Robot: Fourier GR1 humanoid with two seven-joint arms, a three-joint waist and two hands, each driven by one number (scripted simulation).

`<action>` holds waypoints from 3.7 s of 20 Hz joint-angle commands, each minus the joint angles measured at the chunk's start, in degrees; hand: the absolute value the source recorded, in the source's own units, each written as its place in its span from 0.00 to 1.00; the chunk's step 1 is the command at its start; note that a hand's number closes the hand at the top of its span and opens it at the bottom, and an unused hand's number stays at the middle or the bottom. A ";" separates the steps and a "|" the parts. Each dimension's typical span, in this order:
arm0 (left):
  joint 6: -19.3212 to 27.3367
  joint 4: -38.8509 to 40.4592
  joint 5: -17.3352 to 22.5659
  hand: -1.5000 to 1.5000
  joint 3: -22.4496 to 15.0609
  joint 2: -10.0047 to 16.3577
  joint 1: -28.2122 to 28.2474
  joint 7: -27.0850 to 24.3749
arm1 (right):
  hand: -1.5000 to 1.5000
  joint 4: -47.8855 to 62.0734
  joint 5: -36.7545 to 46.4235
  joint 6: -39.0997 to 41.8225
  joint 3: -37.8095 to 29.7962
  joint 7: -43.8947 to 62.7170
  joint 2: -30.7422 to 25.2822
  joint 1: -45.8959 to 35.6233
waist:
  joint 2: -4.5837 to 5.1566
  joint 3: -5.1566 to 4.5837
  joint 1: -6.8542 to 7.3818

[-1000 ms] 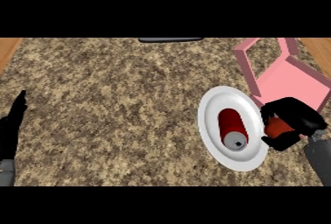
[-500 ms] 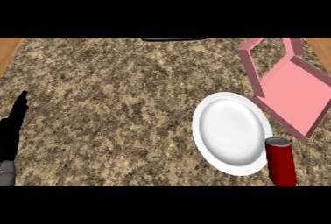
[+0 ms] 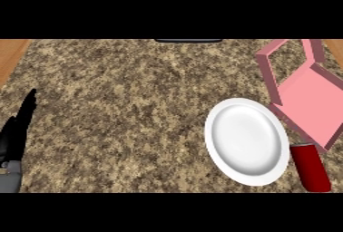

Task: Pick the bell pepper from the plate and place it in the cardboard box

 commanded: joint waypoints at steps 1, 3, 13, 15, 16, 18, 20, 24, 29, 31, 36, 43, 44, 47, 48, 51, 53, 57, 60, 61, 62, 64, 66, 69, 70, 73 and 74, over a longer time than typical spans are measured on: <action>-0.46 1.56 -0.50 0.50 -0.21 -0.08 0.45 -2.42 | 1.00 6.33 -1.14 3.70 0.02 -8.94 -2.71 -4.17 | 0.14 -0.07 0.88; -1.19 1.79 0.05 0.50 0.18 0.16 -0.62 -0.89 | 1.00 5.03 -1.63 7.03 2.19 -5.72 -0.81 -6.71 | 0.01 -0.15 0.72; -0.95 0.29 -1.17 0.50 -0.40 -0.43 -1.34 0.39 | 1.00 2.83 -3.32 15.05 8.81 11.86 6.09 -22.87 | -0.08 -0.24 1.28; -0.72 -0.49 -0.49 0.50 0.39 -0.88 -0.71 0.91 | 1.00 0.75 -4.19 18.33 9.60 17.87 7.27 -25.45 | -0.29 -0.30 0.65; 1.55 3.11 -2.71 0.50 -1.46 -3.22 -2.63 -0.58 | 1.00 4.16 -3.72 18.57 9.71 18.77 7.07 -28.03 | 0.05 -0.27 0.83; -0.60 5.07 -0.72 0.50 1.42 -0.73 -1.72 -3.37 | 1.00 3.35 -3.96 20.33 10.43 21.03 8.24 -28.40 | -0.14 -0.29 0.31; -1.64 -0.63 -0.81 0.50 0.47 -0.34 -0.19 0.91 | 1.00 3.23 -2.82 16.79 12.19 24.67 13.88 -31.15 | -0.18 -0.25 1.00; -1.20 -0.38 -1.10 0.50 0.74 -0.86 -1.64 0.87 | 1.00 8.04 -0.32 13.50 13.89 25.43 16.45 -35.57 | 0.04 -0.21 1.18; -0.36 -1.28 -2.12 0.50 -0.11 -2.34 0.91 -0.20 | 1.00 12.53 3.09 6.60 15.75 26.83 20.48 -37.39 | 0.10 -0.19 1.47; 0.16 -0.28 -2.45 0.50 -0.30 -2.69 -2.19 0.55 | 1.00 14.71 3.69 0.57 15.01 30.38 23.15 -39.15 | 0.36 -0.17 1.76; -1.15 0.27 -2.22 0.50 -0.78 -2.87 -0.92 -1.18 | 0.00 21.60 3.15 3.66 14.29 31.89 24.59 -37.38 | 0.58 -0.13 1.99; -0.84 3.74 -2.48 0.50 0.14 -2.83 -4.19 -1.35 | 0.00 23.20 -0.08 3.32 10.83 27.85 25.20 -39.33 | 0.70 -0.10 1.73; -0.98 0.84 -2.68 0.50 -0.02 -2.53 -1.61 -1.34 | 0.00 22.68 0.23 2.07 11.08 28.47 25.75 -40.66 | 0.59 -0.10 2.17; -2.12 2.25 -2.03 0.50 0.78 -1.48 -3.58 -0.78 | 0.00 22.00 -3.35 3.62 7.69 25.42 24.19 -41.57 | 0.57 -0.10 1.71; -0.93 1.97 -2.73 0.50 0.47 -2.15 -3.68 -0.79 | 0.00 22.50 -4.34 2.54 6.34 22.36 22.86 -39.36 | 0.86 -0.04 1.99; -3.17 -1.22 -1.50 0.50 1.15 -0.45 -2.67 1.64 | 0.00 23.07 -8.64 3.33 2.03 24.52 21.78 -41.33 | 0.52 -0.03 2.16; -1.38 1.02 -3.25 0.50 -0.11 -2.17 -2.89 0.42 | 0.00 23.80 -10.87 6.19 -0.22 24.24 18.98 -41.26 | 0.76 -0.04 1.72; -0.74 2.54 -2.33 0.50 0.78 -3.18 -3.22 -1.29 | 0.00 24.68 -13.20 11.75 -2.58 21.07 13.68 -38.22 | 0.99 -0.01 1.67; -1.21 0.57 -2.56 0.50 0.74 -2.47 -3.16 0.62 | 0.00 26.07 -15.43 15.80 -4.87 24.43 9.42 -39.06 | 0.95 0.01 2.07; -2.32 0.63 -1.99 0.50 1.65 -0.89 -2.82 0.05 | 0.00 26.66 -15.41 17.89 -5.03 22.15 7.25 -35.38 | 1.10 0.09 1.92; -1.77 -1.41 -3.01 0.50 -0.52 -2.78 -3.45 2.74 | 0.00 26.65 -15.93 19.31 -5.47 21.90 6.25 -34.89 | 0.90 0.11 1.67; -2.25 -1.85 -2.13 0.50 0.41 -2.19 -3.35 2.41 | 0.00 26.93 -16.20 19.45 -5.97 24.82 3.11 -35.12 | 0.94 0.11 1.99; -3.10 -0.41 -1.77 0.50 1.49 -0.63 -4.13 2.14 | 0.00 27.39 -16.70 21.33 -6.64 23.44 0.57 -32.09 | 1.07 0.15 1.59; -1.52 1.12 -2.12 0.50 1.41 -2.19 -4.00 0.51 | 0.00 27.44 -17.36 23.07 -7.46 18.39 -0.56 -26.87 | 1.29 0.28 1.17; -1.74 0.75 -2.22 0.50 0.93 -2.62 -1.48 -1.05 | 0.00 27.34 -17.10 24.63 -7.29 20.61 -3.63 -27.58 | 1.25 0.26 1.79; -1.76 0.67 -2.13 0.50 0.84 -2.95 -0.90 -1.32 | 0.00 27.50 -17.81 26.31 -8.11 17.42 -4.49 -24.13 | 1.25 0.37 1.59; -1.21 1.10 -2.56 0.50 0.91 -2.82 -2.44 -1.22 | 0.00 27.14 -17.14 24.07 -7.43 16.32 -2.01 -23.30 | 1.44 0.39 1.82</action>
